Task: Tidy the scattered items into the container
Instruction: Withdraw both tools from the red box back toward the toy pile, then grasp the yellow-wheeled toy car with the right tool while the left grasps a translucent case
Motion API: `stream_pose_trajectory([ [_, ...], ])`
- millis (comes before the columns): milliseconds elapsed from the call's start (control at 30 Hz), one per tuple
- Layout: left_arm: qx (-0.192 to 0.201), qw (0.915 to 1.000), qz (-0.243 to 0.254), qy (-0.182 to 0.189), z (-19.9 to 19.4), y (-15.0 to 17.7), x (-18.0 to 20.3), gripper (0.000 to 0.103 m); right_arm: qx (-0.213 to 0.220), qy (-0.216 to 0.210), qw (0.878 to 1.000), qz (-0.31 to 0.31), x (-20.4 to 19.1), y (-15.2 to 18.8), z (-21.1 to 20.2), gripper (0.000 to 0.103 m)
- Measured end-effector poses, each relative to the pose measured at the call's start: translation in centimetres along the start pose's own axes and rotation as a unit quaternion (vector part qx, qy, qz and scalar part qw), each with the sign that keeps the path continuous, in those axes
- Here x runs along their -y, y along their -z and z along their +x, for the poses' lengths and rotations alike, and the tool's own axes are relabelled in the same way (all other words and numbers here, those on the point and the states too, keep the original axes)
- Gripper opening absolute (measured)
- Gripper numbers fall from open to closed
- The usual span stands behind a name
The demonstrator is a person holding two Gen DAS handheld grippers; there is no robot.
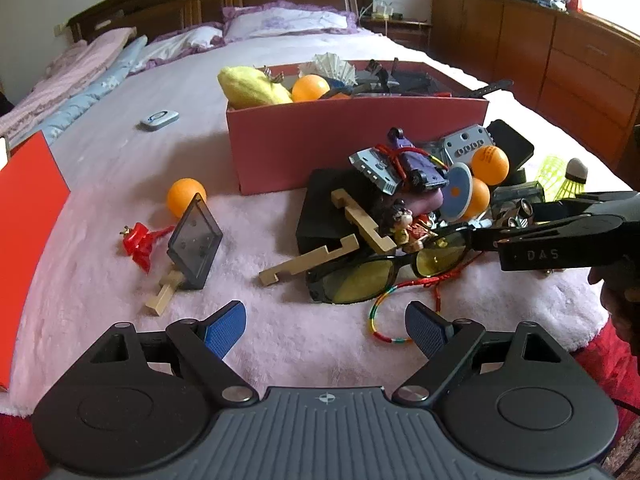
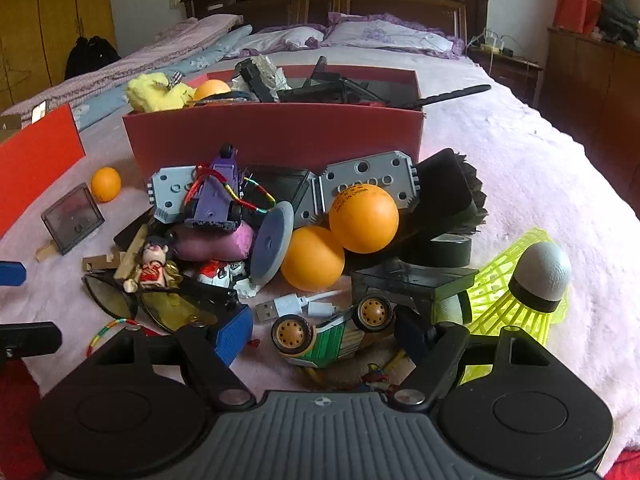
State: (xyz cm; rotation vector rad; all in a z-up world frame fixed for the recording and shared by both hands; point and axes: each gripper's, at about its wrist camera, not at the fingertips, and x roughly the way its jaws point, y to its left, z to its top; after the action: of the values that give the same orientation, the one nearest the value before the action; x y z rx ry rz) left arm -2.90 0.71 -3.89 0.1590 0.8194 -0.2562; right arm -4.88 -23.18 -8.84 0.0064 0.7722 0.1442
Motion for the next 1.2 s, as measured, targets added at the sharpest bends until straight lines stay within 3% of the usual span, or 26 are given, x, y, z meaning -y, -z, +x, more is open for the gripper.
stream_pose_trajectory([
  [67, 0.000, 1.0000, 0.001, -0.003, 0.0, 0.1, -0.1, 0.087, 0.000, 0.004, 1.000, -0.009, -0.3, 0.1, 0.2, 0.078],
  [167, 0.000, 1.0000, 0.000, -0.007, 0.0, 0.2, -0.2, 0.087, 0.001, 0.009, 1.000, -0.004, -0.3, 0.0, 0.3, 0.067],
  [267, 0.001, 0.9999, -0.008, -0.013, 0.0, 0.3, -0.7, 0.087, 0.008, 0.004, 1.000, 0.021, 0.1, -0.2, -0.2, 0.061],
  [333, 0.003, 0.9997, -0.010, -0.020, 0.0, 0.4, -1.1, 0.087, 0.015, 0.003, 0.999, 0.033, 0.3, -0.3, -0.9, 0.041],
  [367, 0.005, 0.9996, -0.011, -0.025, 0.0, 0.5, -1.4, 0.087, 0.019, 0.003, 0.999, 0.038, 0.4, -0.4, -1.2, 0.037],
  [567, 0.013, 0.9978, -0.021, -0.061, 0.7, 0.3, -3.3, 0.087, 0.024, -0.005, 0.998, 0.051, 0.5, 0.6, -3.3, 0.032],
  [767, 0.055, 0.9929, 0.001, -0.105, 2.4, -1.6, -5.3, 0.087, 0.020, -0.019, 0.999, 0.043, -0.2, 1.6, -5.0, 0.027],
  [833, 0.059, 0.9924, 0.017, -0.107, 3.5, -2.4, -5.8, 0.078, 0.016, -0.020, 0.999, 0.041, -0.6, 1.9, -5.4, 0.027],
  [900, 0.043, 0.9939, 0.025, -0.098, 5.0, -3.2, -6.3, 0.044, 0.015, -0.016, 0.999, 0.039, -0.8, 2.3, -5.6, 0.027],
  [933, 0.030, 0.9950, 0.024, -0.092, 5.9, -3.5, -6.6, 0.035, 0.014, -0.015, 0.999, 0.041, -0.8, 2.4, -5.6, 0.027],
  [967, 0.018, 0.9963, 0.015, -0.083, 6.6, -3.8, -6.9, 0.014, 0.013, -0.015, 0.999, 0.042, -0.8, 2.5, -5.7, 0.027],
  [1067, 0.020, 0.9976, -0.013, -0.064, 6.4, -3.7, -7.5, 0.010, 0.009, -0.016, 0.999, 0.047, -0.6, 2.6, -5.7, 0.027],
  [1200, 0.035, 0.9986, 0.004, -0.040, 3.6, -2.5, -6.7, 0.010, 0.008, -0.017, 0.999, 0.046, -0.7, 2.7, -5.9, 0.027],
])
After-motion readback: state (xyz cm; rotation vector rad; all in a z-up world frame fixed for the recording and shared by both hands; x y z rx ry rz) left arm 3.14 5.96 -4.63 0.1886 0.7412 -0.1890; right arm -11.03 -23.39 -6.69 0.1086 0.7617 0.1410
